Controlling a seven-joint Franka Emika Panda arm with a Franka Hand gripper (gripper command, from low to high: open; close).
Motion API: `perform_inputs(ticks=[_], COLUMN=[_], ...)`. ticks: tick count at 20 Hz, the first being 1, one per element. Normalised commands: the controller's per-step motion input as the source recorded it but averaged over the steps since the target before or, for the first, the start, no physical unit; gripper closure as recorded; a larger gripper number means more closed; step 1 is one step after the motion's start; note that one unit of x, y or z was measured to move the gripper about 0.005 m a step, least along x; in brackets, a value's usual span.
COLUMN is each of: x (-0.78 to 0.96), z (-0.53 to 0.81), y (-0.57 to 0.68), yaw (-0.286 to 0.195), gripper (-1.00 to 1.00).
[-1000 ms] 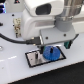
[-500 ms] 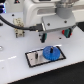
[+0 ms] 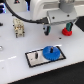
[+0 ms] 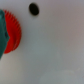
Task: Insert the blue gear onto the right peg, followed by the red gear
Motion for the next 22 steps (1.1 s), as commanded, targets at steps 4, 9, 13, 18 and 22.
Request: perform_inputs(ticks=[4,9,13,18,22], x=[-0.37,-0.34,-0.21,-0.08,0.03], z=[-0.01,0.0,-0.18,-0.27,0.0], y=[0.54,0.48,0.34,0.01,-0.25], yaw=[0.0,0.0,0.0,0.0,0.0], gripper=[-1.0,-1.0,-1.0,-1.0,-1.0])
